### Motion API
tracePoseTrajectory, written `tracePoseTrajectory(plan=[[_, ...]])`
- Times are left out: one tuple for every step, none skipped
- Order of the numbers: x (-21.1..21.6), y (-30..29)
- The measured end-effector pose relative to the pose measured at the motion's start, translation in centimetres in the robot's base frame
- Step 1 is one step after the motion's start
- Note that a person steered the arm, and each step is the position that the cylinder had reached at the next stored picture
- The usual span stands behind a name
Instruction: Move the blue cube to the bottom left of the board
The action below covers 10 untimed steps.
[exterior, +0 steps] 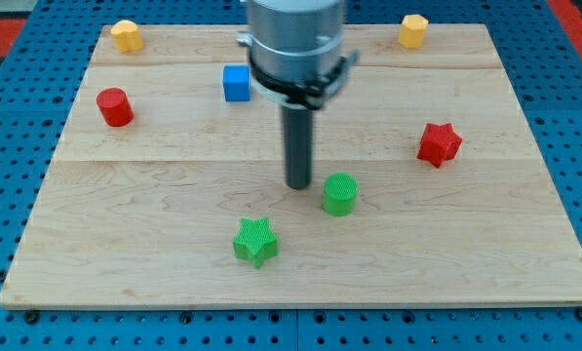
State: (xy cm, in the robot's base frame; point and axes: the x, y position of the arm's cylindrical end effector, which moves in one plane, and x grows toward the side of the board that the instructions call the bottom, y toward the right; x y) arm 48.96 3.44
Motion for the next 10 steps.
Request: tracePoseTrajectory(plan=[[3.5,9.4],[5.9,15.1],[2.9,6.7],[-5.5,3.8],[-14.3,3.8],[-18.9,-1.1],[-19.8,-8.9],[-15.6,-12.2],[-10.0,-16.4],[-13.9,-13.7]])
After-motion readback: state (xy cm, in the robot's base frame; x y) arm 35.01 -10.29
